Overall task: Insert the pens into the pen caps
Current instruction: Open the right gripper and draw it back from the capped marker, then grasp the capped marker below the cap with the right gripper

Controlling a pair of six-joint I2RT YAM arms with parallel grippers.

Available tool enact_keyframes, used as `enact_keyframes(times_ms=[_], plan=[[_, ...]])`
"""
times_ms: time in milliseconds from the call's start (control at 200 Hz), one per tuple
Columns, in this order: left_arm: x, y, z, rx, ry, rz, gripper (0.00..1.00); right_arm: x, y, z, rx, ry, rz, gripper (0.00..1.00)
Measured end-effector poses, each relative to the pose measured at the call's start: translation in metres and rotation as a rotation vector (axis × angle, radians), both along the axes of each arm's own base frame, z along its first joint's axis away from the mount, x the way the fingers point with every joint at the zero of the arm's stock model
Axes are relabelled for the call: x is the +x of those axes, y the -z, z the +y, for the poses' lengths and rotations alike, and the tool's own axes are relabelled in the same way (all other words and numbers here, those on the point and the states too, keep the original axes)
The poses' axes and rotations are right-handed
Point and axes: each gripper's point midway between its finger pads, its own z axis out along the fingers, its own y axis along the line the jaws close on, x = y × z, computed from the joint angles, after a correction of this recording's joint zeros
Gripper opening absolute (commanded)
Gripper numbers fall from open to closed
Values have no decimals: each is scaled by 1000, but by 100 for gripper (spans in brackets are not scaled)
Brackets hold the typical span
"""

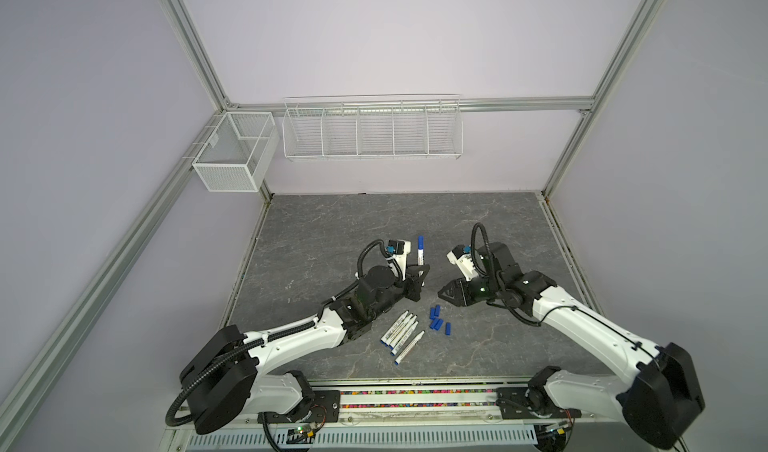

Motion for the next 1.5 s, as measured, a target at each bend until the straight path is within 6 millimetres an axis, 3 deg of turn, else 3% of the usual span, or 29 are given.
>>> enact_keyframes(times_ms=[90, 285, 495, 780, 1160, 1499], plan=[[1, 10, -2, 18, -6, 19, 0, 7, -22, -1, 28, 25, -85, 53], [-3, 31, -10, 62, 11, 48, 0, 17, -44, 9, 54, 42, -183, 54], [-7, 31, -17, 76, 29, 45, 0, 35, -64, 32, 106, 48, -242, 51], [-7, 29, -17, 73, 30, 42, 0, 45, -59, 42, 113, 67, -229, 43], [-7, 27, -17, 71, 31, 33, 0, 43, -50, 48, 125, 70, -205, 34], [-7, 28, -17, 73, 31, 34, 0, 41, -48, 52, 150, 75, -192, 18]])
